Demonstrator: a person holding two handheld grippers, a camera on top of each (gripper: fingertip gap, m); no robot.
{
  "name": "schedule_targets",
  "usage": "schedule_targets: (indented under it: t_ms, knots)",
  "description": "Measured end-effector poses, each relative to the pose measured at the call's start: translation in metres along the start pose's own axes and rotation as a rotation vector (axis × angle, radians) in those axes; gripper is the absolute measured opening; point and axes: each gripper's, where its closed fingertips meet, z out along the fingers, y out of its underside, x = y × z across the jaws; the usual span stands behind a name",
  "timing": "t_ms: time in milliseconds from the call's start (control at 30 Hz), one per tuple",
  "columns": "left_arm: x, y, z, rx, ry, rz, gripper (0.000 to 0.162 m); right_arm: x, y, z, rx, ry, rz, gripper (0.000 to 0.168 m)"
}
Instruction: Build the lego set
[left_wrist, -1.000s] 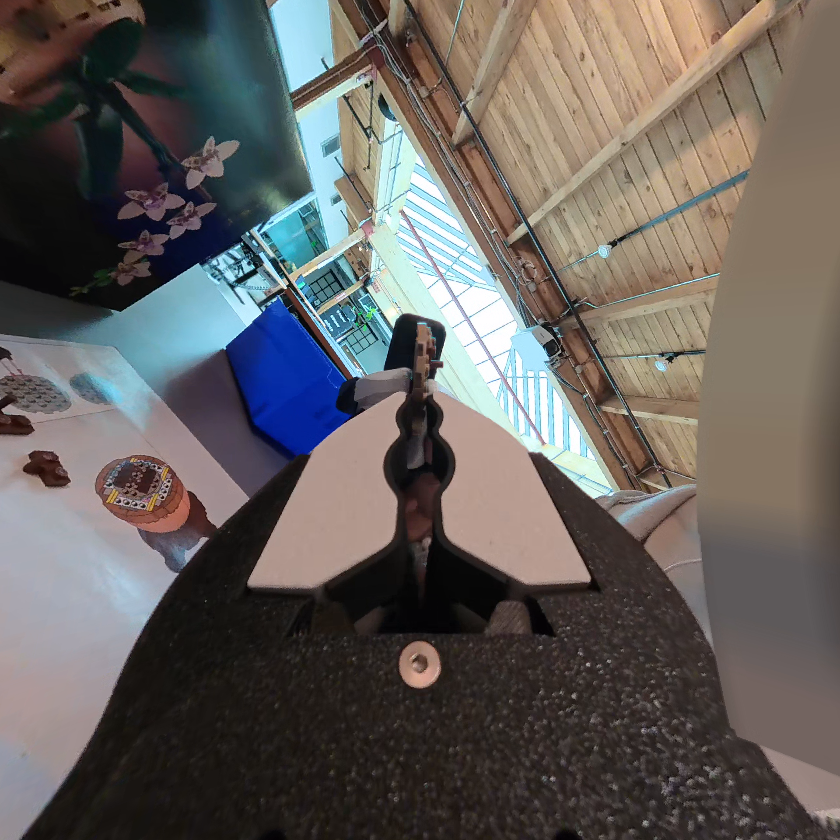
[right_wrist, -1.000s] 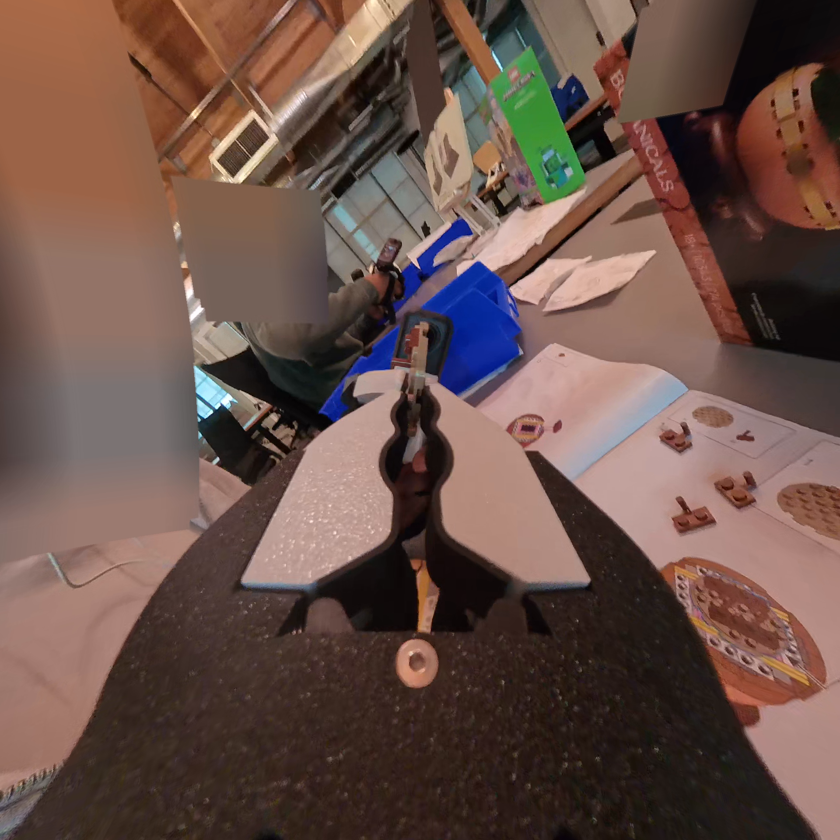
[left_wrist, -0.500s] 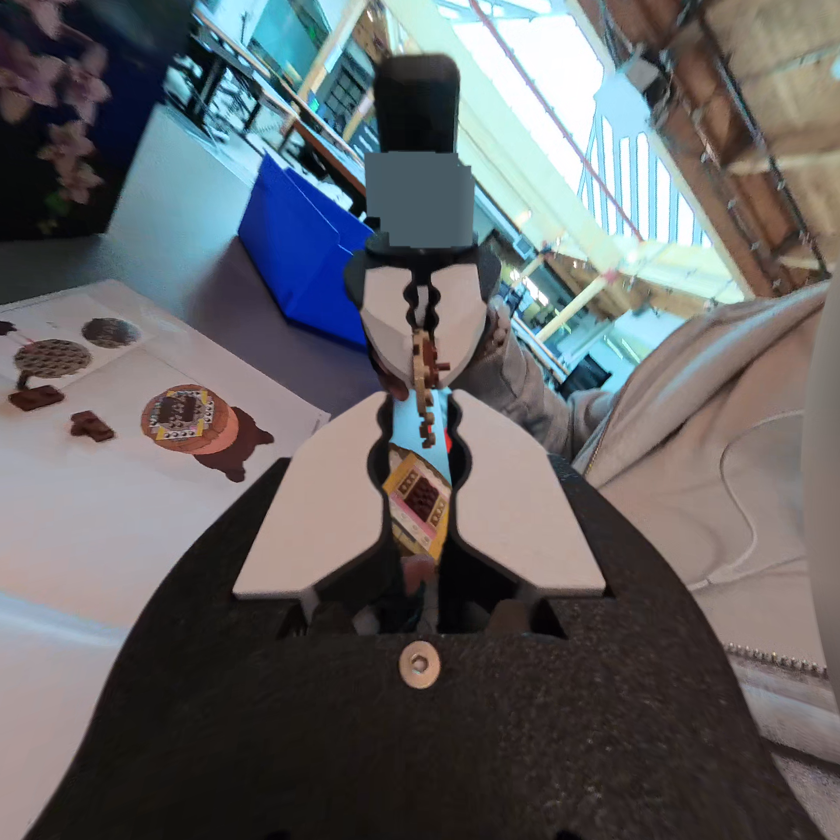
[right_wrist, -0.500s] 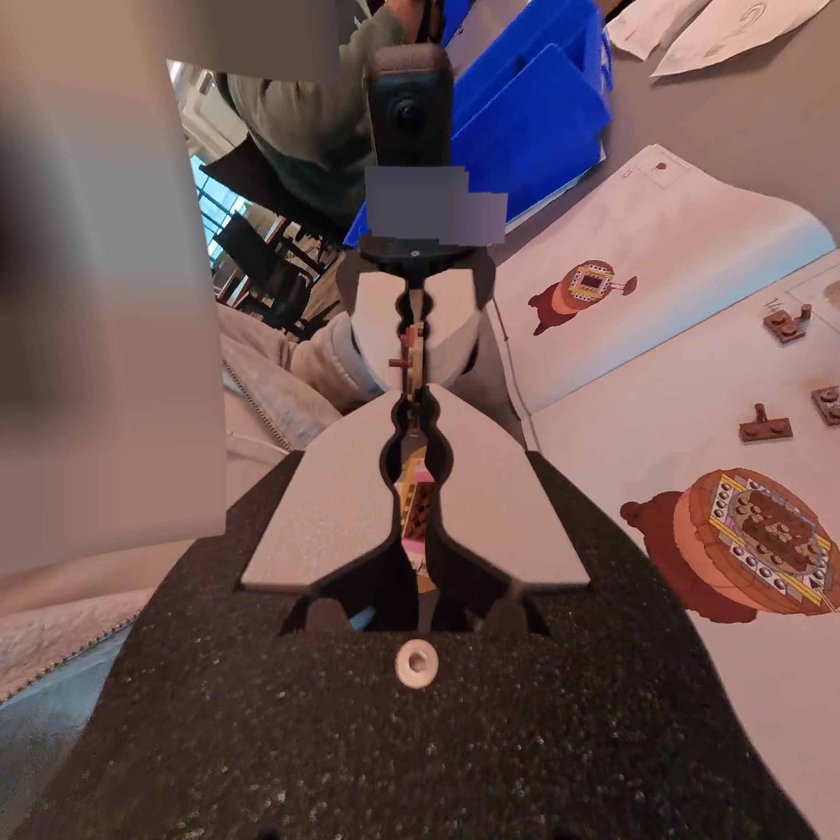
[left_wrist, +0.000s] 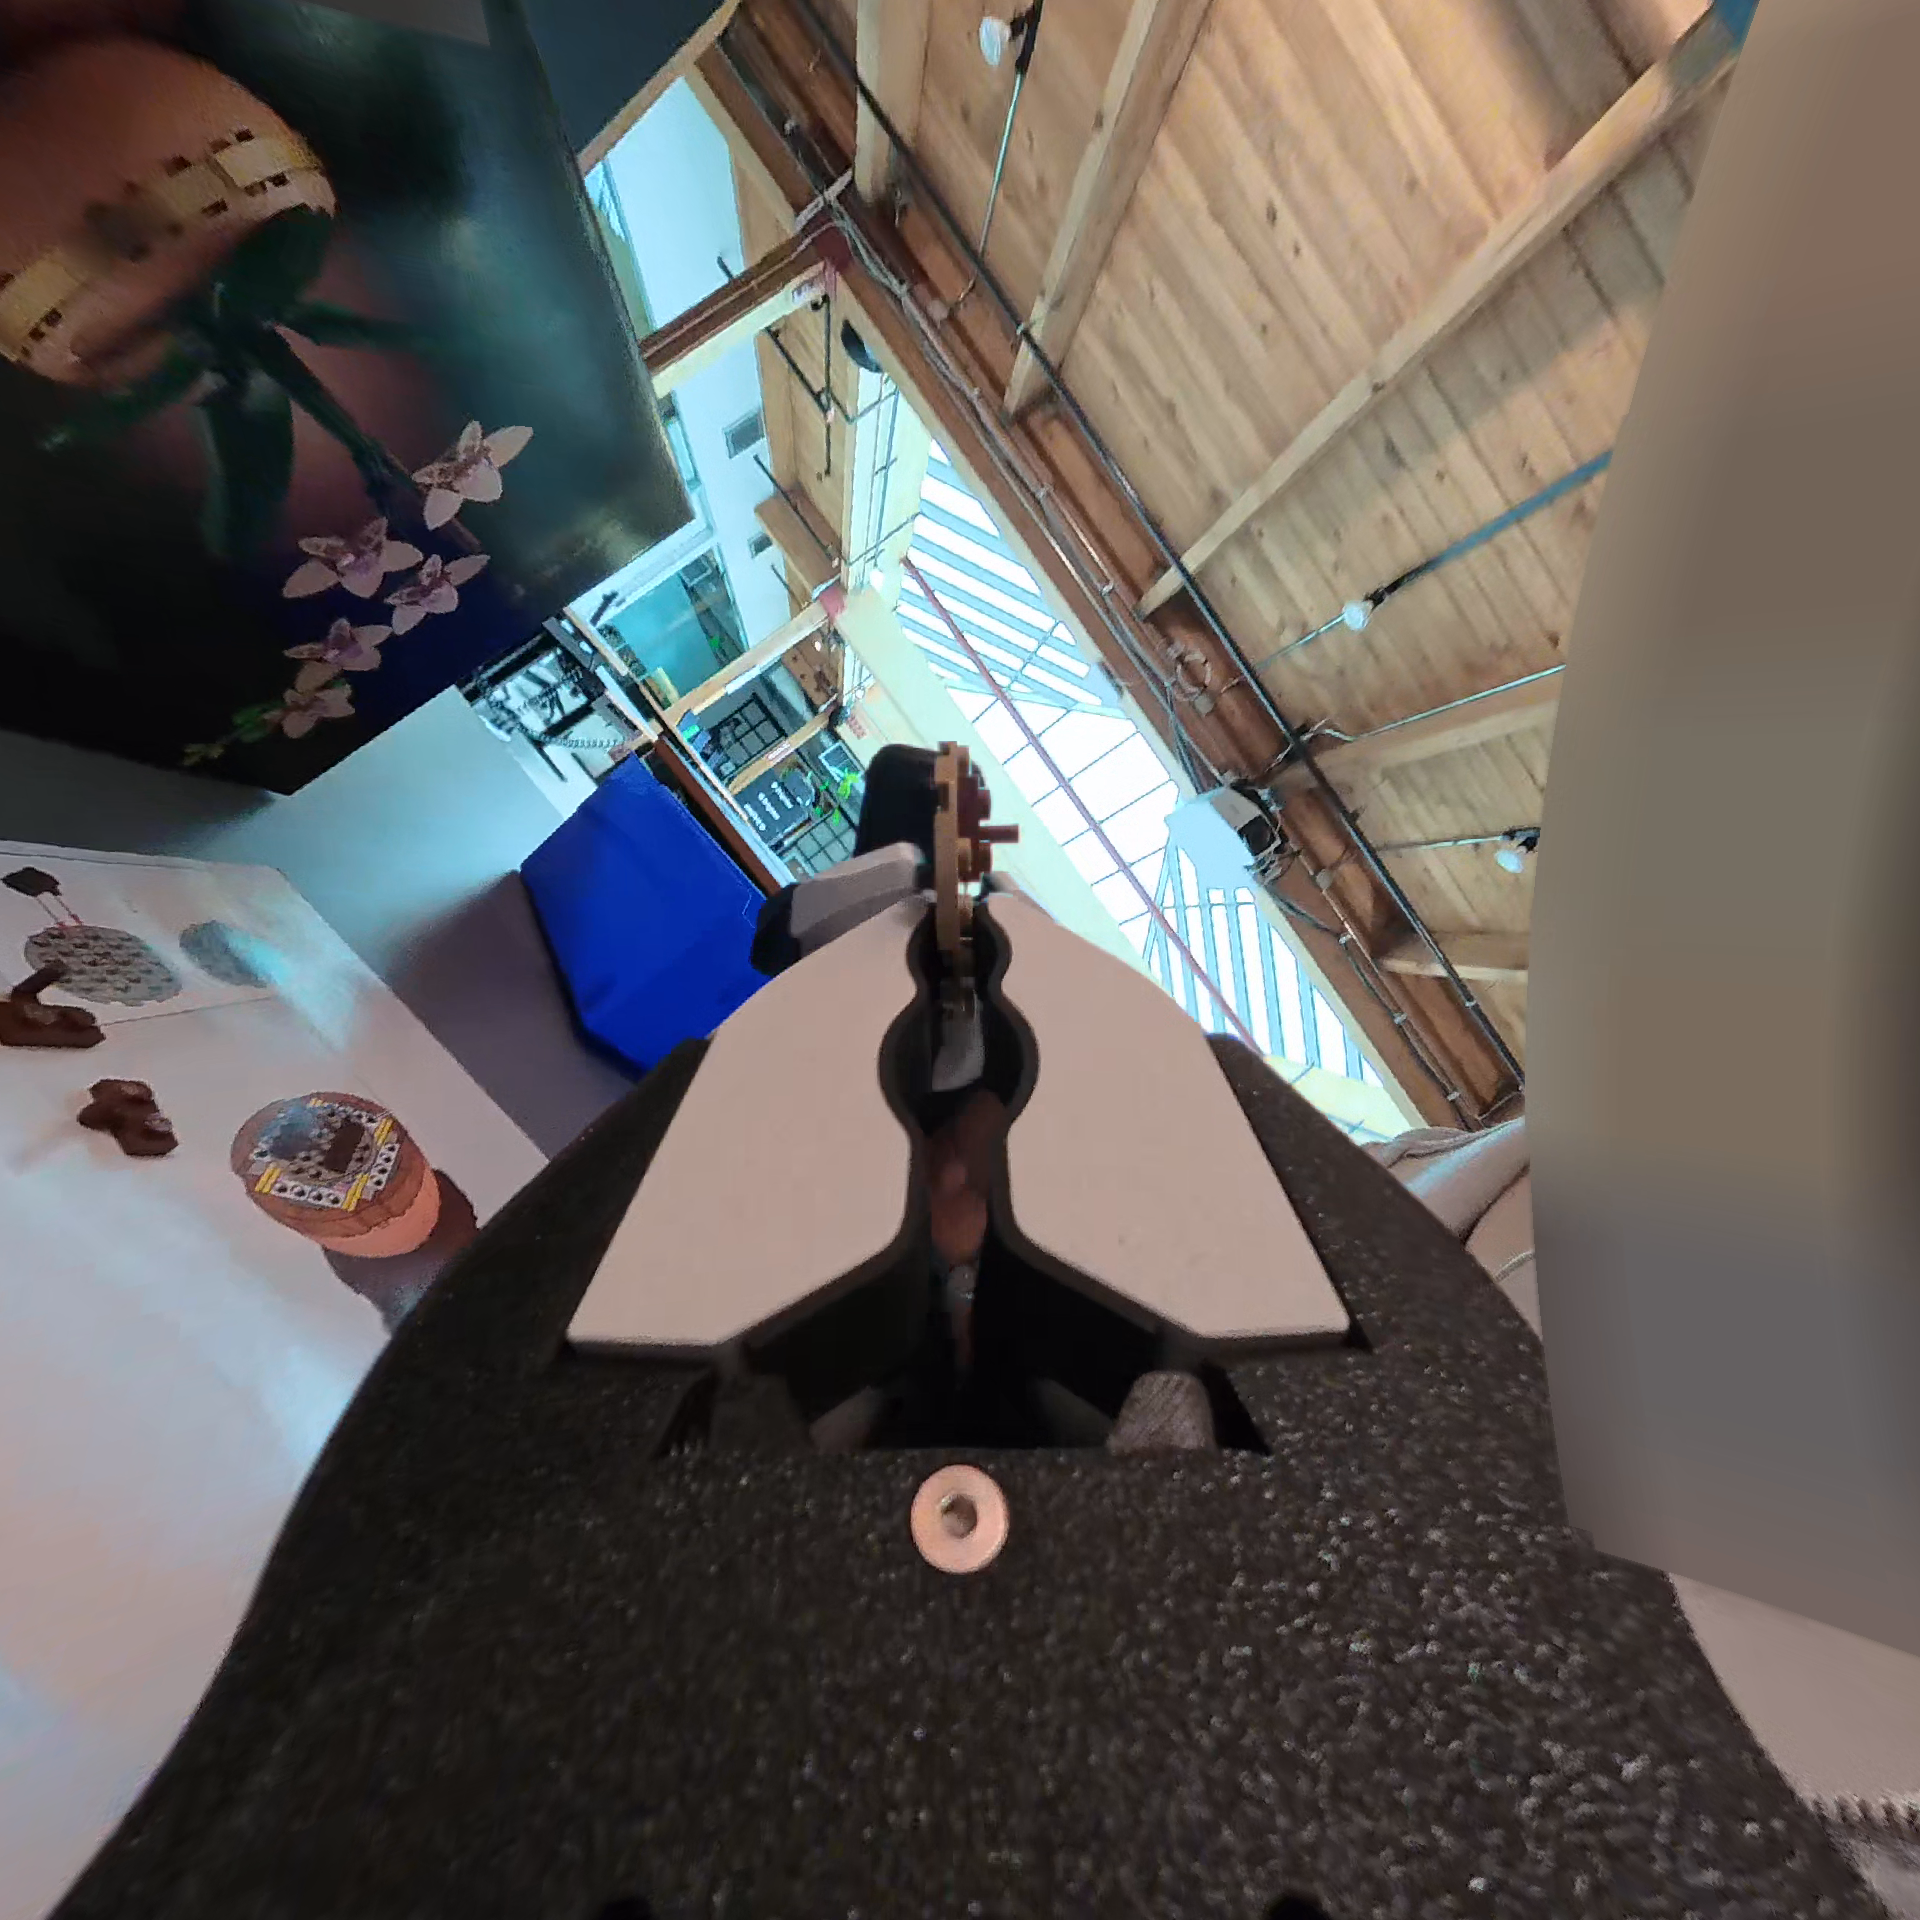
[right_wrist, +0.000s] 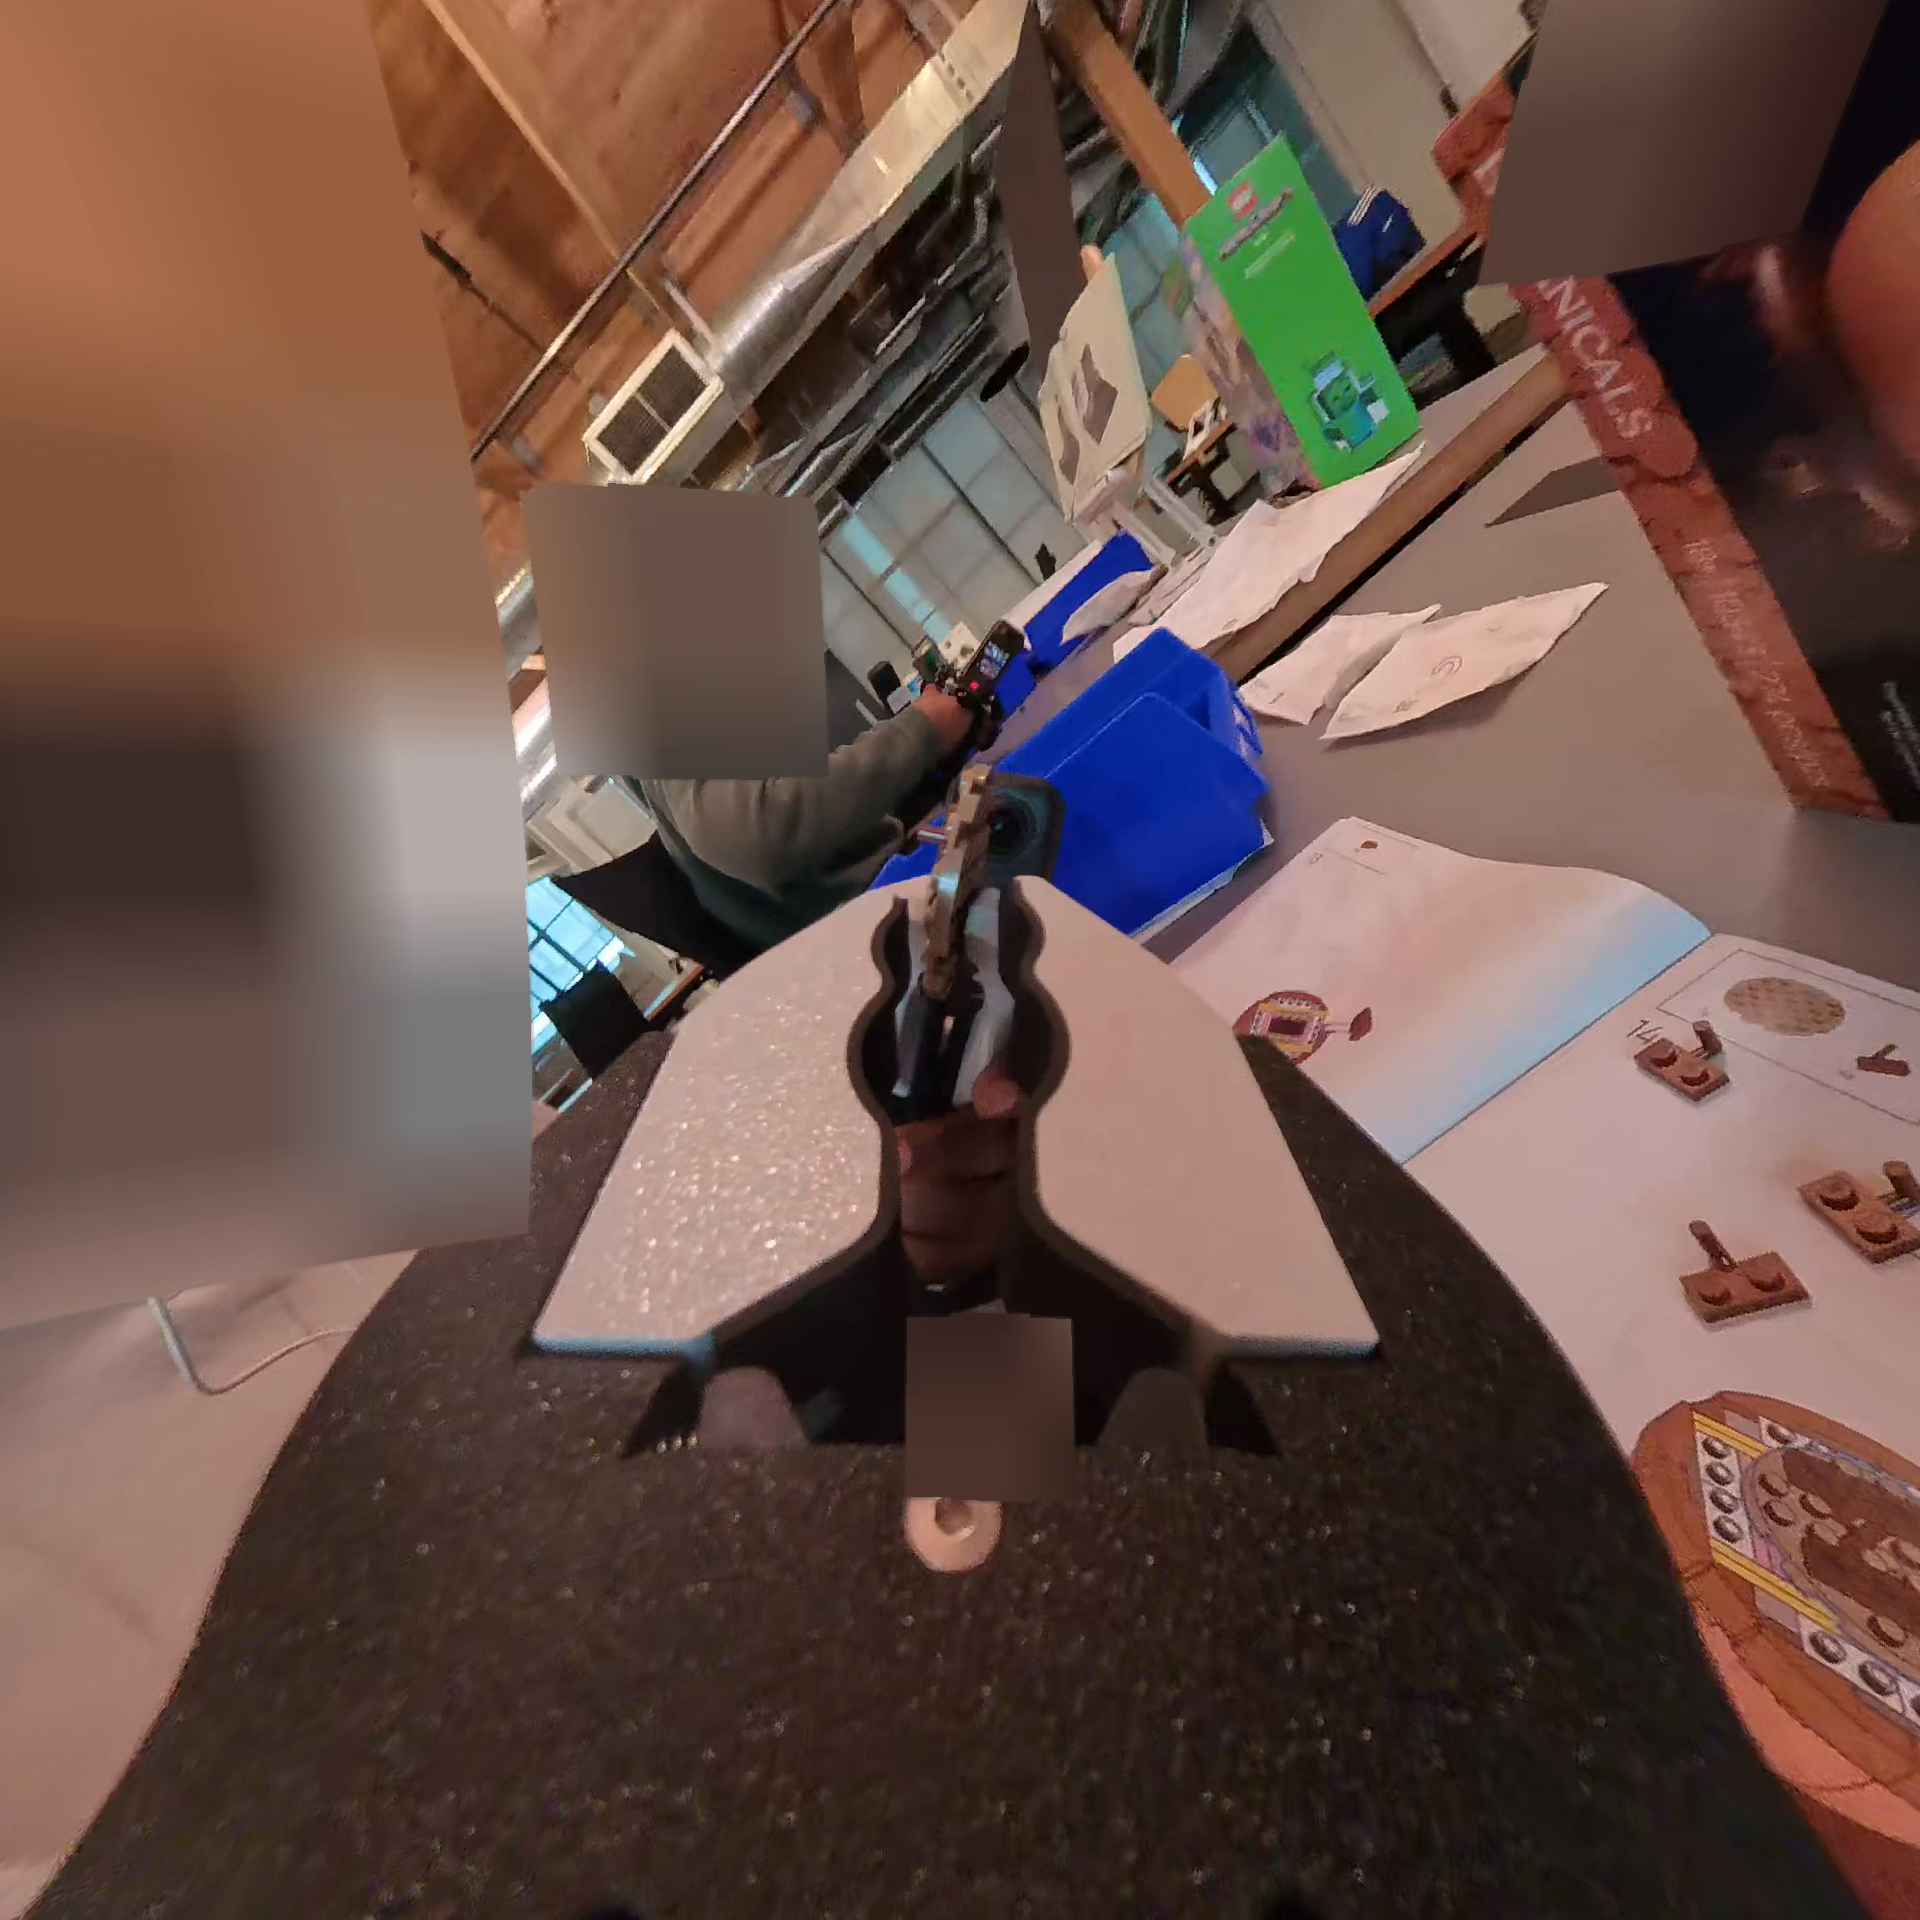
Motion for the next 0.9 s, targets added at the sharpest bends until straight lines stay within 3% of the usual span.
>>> schedule_targets:
  t_ms: [233, 333, 400, 533, 633, 767, 900]
  knots:
    - [-0.004, 0.008, 0.005, 0.002, -0.014, -0.015, 0.004, 0.003, 0.004, -0.002, -0.019, 0.038, -0.065, 0.004]
    - [-0.002, 0.012, 0.003, -0.051, 0.006, -0.034, 0.017, 0.005, 0.003, -0.008, -0.116, 0.051, -0.085, 0.004]
    - [0.000, 0.014, -0.002, -0.102, 0.019, -0.030, 0.026, 0.006, 0.010, -0.014, -0.267, 0.044, -0.056, 0.004]
    - [-0.002, 0.018, -0.013, -0.250, -0.035, 0.111, 0.029, 0.008, 0.028, -0.026, -0.630, 0.044, -0.056, 0.004]
    - [-0.001, 0.029, -0.013, -0.388, -0.043, 0.196, 0.027, 0.001, 0.032, -0.023, -0.754, -0.004, -0.053, 0.004]
    - [0.001, 0.039, -0.010, -0.421, -0.016, 0.240, 0.012, -0.005, 0.028, -0.015, -0.767, -0.043, -0.079, 0.004]
    - [0.005, 0.025, -0.011, -0.291, 0.024, 0.139, 0.012, -0.010, 0.008, -0.005, -0.523, -0.085, -0.064, 0.016]
